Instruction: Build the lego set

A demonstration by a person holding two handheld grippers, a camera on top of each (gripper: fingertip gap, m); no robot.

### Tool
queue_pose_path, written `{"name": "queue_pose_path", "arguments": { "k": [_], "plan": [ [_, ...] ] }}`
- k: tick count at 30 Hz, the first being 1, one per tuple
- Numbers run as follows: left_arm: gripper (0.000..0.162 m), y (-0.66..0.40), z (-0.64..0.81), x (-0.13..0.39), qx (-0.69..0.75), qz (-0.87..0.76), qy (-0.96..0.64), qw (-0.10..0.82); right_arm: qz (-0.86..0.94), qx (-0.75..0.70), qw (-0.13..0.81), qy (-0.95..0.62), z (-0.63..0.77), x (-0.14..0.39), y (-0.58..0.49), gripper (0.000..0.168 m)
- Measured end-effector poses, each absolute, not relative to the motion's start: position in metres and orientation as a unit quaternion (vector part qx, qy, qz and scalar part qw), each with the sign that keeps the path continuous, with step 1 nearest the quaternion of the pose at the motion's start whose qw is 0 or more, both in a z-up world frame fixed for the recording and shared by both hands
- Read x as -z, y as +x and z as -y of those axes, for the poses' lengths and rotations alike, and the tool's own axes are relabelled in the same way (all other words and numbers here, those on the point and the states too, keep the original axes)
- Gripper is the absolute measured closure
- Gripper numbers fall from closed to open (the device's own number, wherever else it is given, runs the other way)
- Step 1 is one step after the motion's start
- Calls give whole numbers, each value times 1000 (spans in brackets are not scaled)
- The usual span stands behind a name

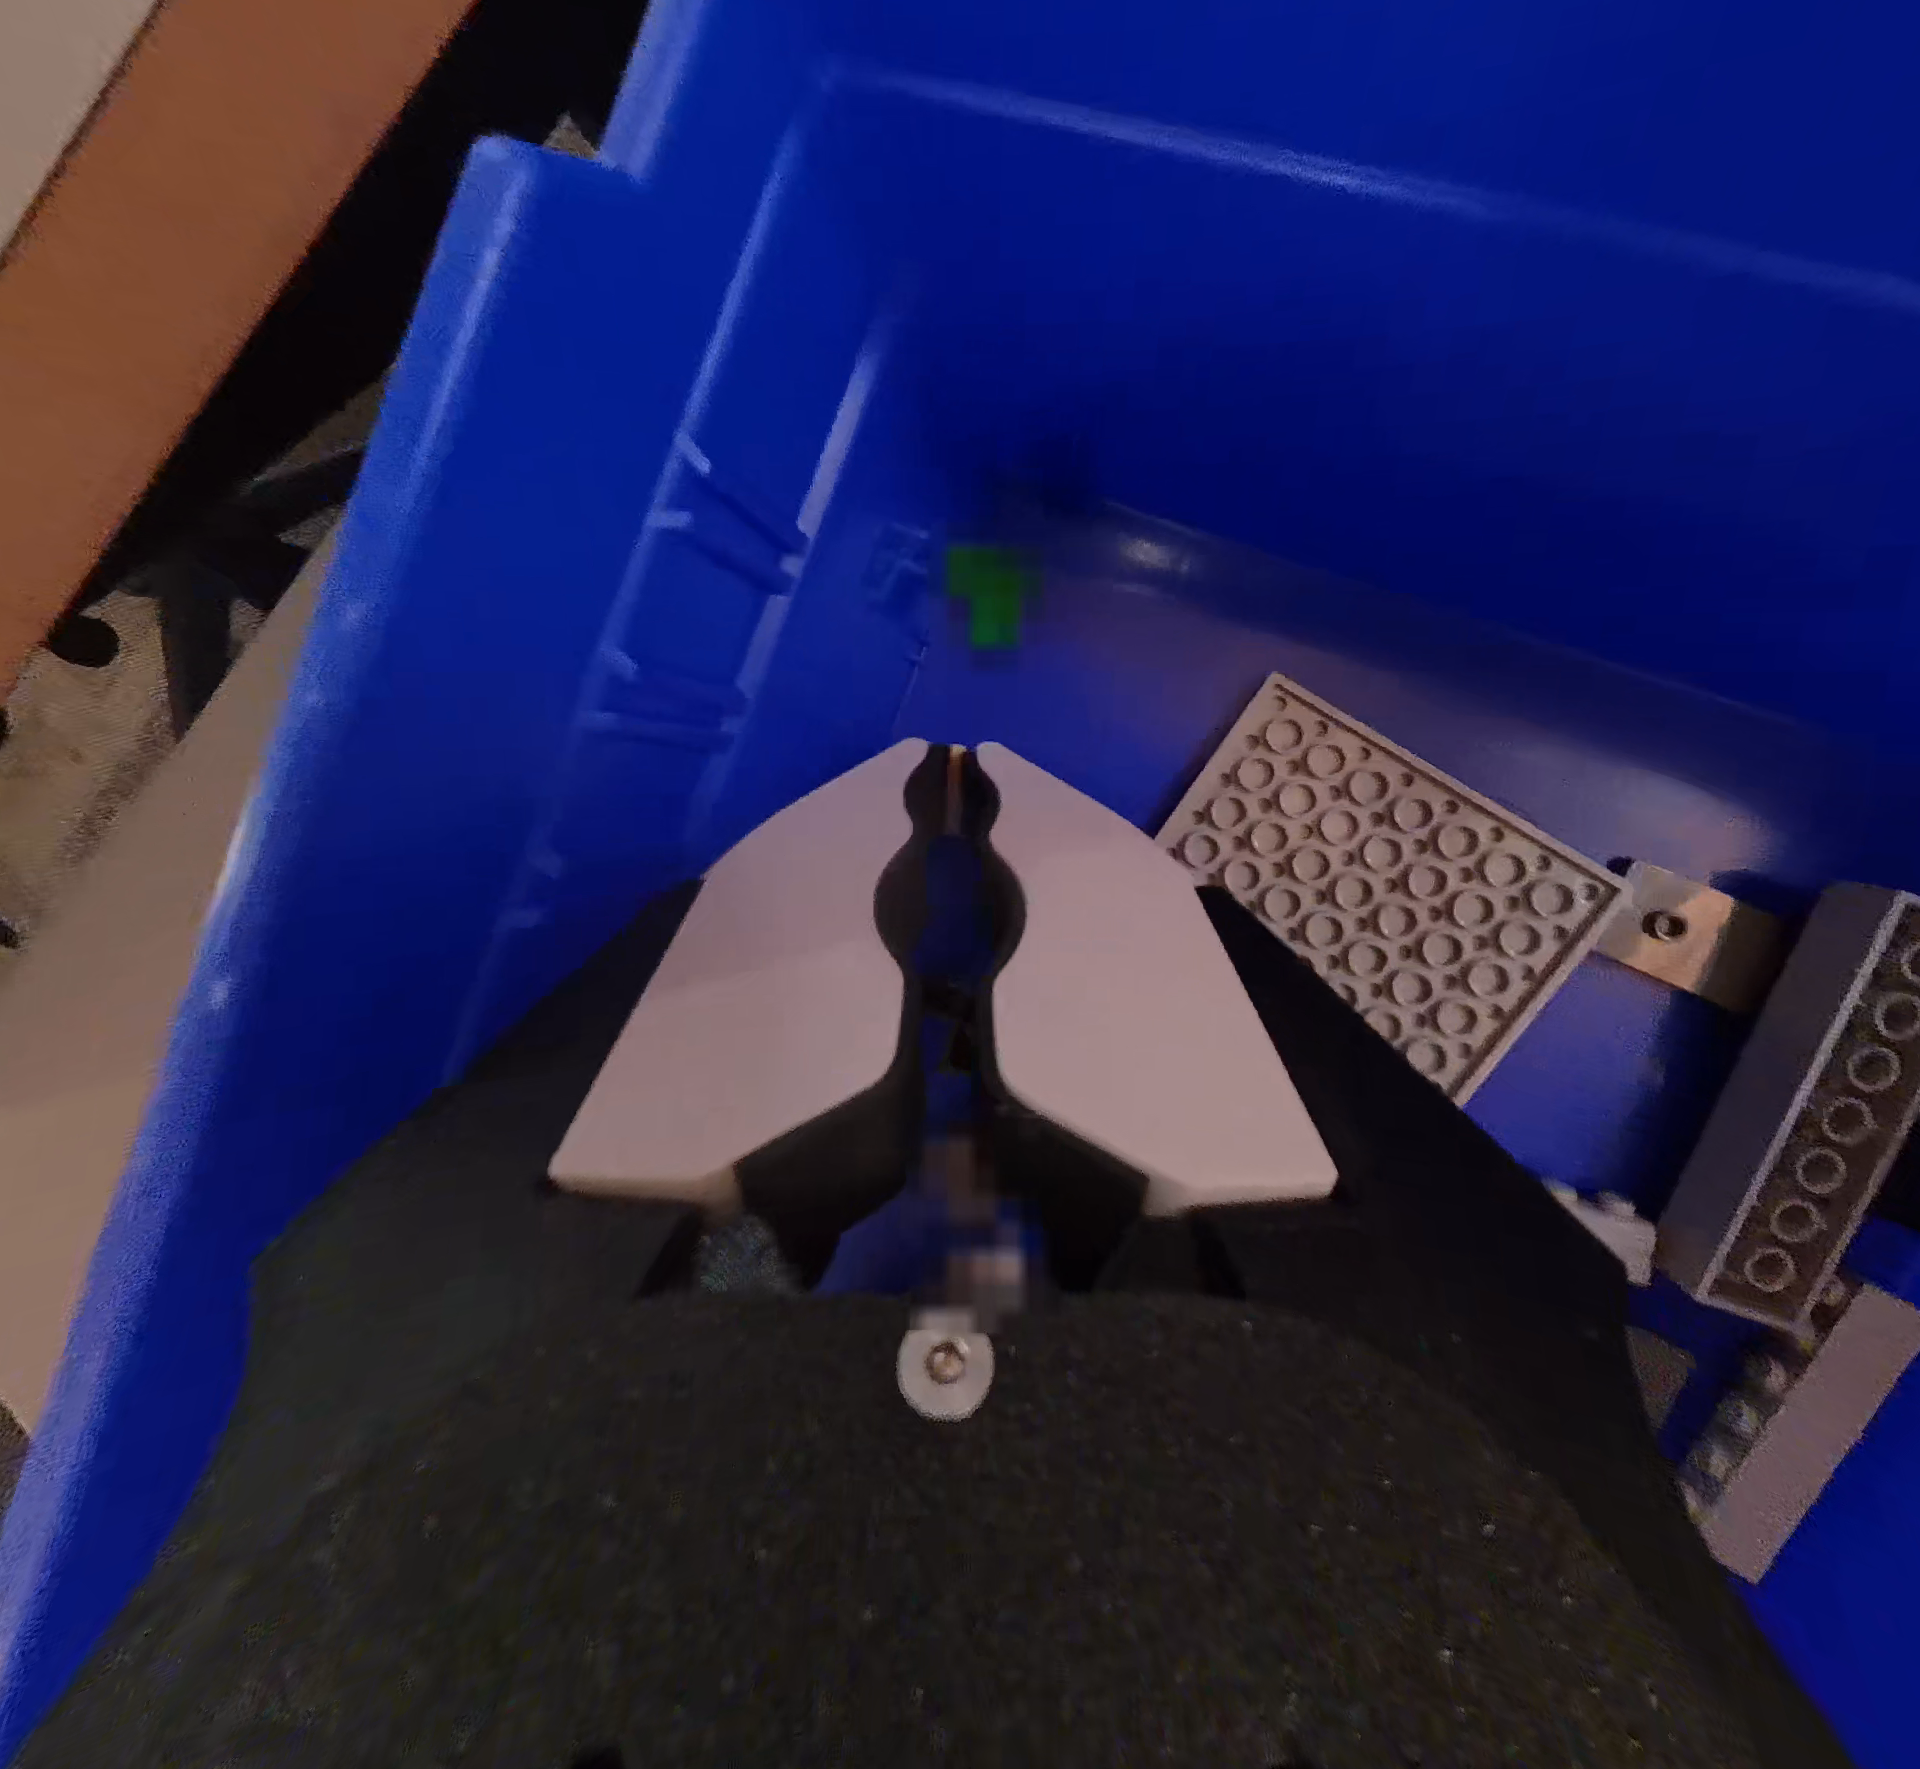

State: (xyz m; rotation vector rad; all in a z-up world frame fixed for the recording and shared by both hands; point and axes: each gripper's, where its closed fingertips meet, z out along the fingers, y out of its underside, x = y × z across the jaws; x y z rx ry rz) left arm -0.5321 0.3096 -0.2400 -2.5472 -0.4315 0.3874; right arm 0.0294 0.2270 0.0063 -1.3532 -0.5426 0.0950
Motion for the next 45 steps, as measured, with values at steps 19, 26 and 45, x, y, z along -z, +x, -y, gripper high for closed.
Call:
{"name": "queue_pose_path", "arguments": {
  "k": [19, 26, 45],
  "plan": [
    [160, -342, -291, 86, 49, -180, -863, 470, 263, -60, 734, -624, -225, 0, 18, 168],
    [160, -169, -213, 50, 101, -405, -722, 553, 313, -100, 711, -622, -212, 6, -12, 168],
    [160, -13, -88, 112, 168, -628, -458, 607, 336, -376, 479, -719, -89, 111, -18, 131]
  ]
}}
